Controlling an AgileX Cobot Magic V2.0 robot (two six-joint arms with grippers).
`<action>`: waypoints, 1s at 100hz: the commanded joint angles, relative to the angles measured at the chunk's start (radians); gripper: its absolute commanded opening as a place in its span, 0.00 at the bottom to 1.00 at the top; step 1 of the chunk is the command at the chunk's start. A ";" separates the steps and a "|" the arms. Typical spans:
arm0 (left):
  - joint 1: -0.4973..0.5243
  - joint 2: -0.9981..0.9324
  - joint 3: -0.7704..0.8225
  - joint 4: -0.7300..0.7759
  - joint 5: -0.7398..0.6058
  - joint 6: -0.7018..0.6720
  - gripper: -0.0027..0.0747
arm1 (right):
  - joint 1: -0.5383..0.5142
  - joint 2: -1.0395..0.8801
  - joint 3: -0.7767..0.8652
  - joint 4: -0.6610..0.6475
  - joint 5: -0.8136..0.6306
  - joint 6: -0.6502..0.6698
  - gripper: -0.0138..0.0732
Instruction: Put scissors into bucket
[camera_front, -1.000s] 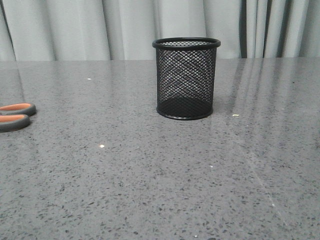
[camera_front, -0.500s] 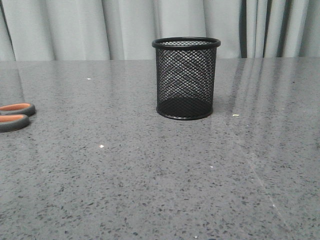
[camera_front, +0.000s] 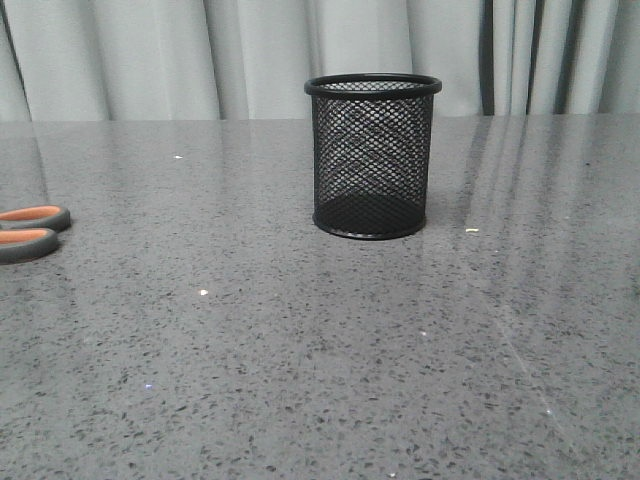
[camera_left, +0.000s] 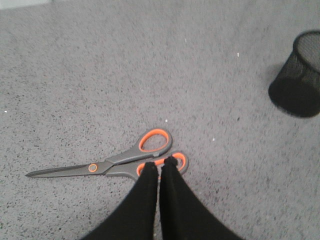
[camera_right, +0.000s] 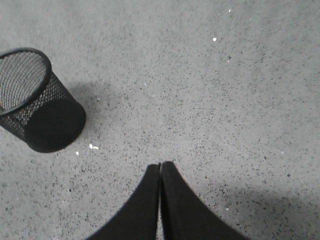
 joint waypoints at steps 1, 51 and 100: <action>0.004 0.033 -0.049 -0.017 -0.020 0.038 0.07 | -0.005 0.015 -0.049 0.022 -0.036 -0.040 0.25; 0.004 0.296 -0.146 -0.076 0.229 0.340 0.57 | -0.005 0.016 -0.049 0.026 -0.016 -0.053 0.60; -0.005 0.670 -0.367 0.052 0.360 0.904 0.57 | 0.052 0.016 -0.049 0.022 -0.008 -0.064 0.60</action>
